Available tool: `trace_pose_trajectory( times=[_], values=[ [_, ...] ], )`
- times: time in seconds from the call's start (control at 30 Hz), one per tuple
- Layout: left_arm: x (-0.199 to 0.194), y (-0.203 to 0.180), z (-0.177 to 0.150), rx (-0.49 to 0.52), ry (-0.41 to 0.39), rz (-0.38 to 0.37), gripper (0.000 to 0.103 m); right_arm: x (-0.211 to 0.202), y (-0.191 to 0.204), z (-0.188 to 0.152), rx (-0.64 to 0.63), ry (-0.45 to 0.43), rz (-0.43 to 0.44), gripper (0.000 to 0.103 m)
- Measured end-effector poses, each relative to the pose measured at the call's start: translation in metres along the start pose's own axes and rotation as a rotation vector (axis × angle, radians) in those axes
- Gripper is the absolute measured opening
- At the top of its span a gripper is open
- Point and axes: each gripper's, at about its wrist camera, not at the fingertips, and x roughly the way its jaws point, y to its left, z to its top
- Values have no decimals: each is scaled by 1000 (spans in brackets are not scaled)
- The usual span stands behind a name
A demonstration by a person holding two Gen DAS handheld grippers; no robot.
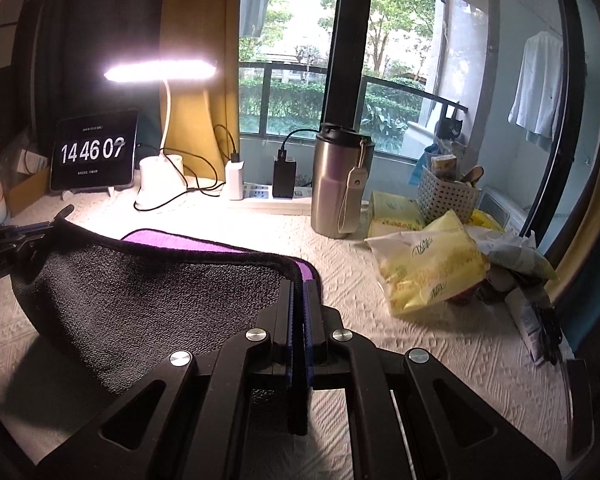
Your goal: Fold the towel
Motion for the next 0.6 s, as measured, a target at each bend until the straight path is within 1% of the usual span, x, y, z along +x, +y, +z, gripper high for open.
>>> trace_pose_trajectory(
  times=[0.6],
  values=[
    [28, -2, 27, 16, -15, 24, 11, 36, -11, 19, 5, -14, 15, 5]
  ],
)
